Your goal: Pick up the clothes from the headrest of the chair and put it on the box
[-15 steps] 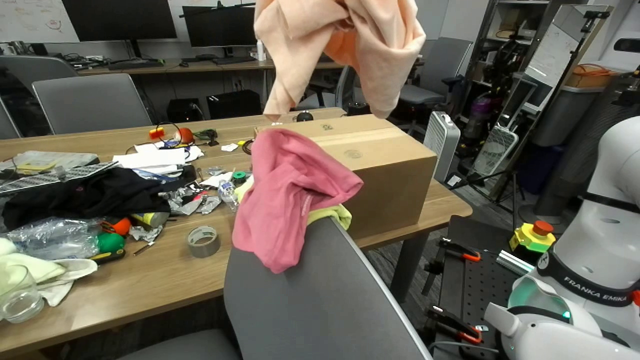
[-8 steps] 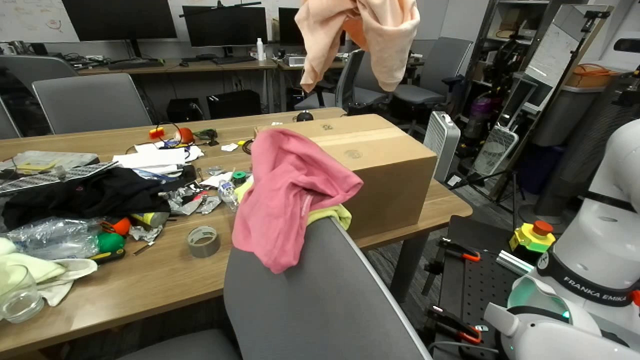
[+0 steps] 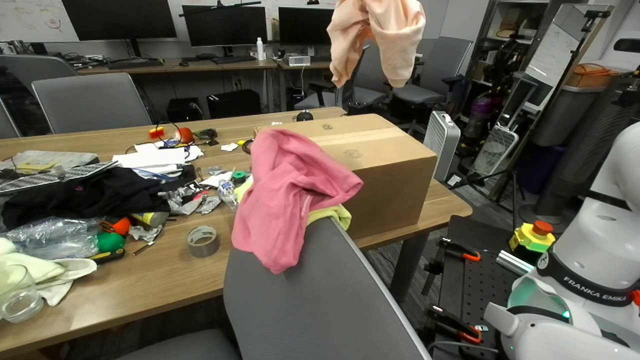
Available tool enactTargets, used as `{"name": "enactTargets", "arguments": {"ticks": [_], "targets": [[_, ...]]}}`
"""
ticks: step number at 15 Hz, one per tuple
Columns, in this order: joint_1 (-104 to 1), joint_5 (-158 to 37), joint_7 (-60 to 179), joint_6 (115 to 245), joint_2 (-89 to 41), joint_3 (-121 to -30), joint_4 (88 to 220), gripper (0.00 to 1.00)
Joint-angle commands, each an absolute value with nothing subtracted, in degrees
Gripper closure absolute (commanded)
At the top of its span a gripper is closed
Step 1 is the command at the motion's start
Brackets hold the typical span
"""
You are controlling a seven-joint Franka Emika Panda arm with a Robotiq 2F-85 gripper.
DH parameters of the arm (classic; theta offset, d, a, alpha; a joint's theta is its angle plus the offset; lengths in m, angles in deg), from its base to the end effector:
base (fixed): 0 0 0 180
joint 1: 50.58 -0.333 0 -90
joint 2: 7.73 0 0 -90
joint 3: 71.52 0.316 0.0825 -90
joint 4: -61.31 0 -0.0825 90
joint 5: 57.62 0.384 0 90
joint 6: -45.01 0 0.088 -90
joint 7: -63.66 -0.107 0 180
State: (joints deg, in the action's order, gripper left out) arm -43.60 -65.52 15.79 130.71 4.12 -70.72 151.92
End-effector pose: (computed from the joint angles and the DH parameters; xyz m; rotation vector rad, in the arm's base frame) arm 0.4721 -0.0658 0.7205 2.6986 -1.4087 0.2483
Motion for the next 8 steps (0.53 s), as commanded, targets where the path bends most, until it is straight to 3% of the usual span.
{"name": "enactTargets", "arguments": {"ticks": [1,6,7,8], "targets": [[-42.77,-64.6,11.37,128.83,2.34,-72.71,148.23,0.96],[-42.41,-63.89,5.92,129.91,2.98,-74.19,149.65,0.96],[-42.58,-63.73,5.66,130.24,3.32,-74.24,150.21,0.67],[-42.7,-63.61,5.29,130.52,3.67,-74.21,150.77,0.67]]}}
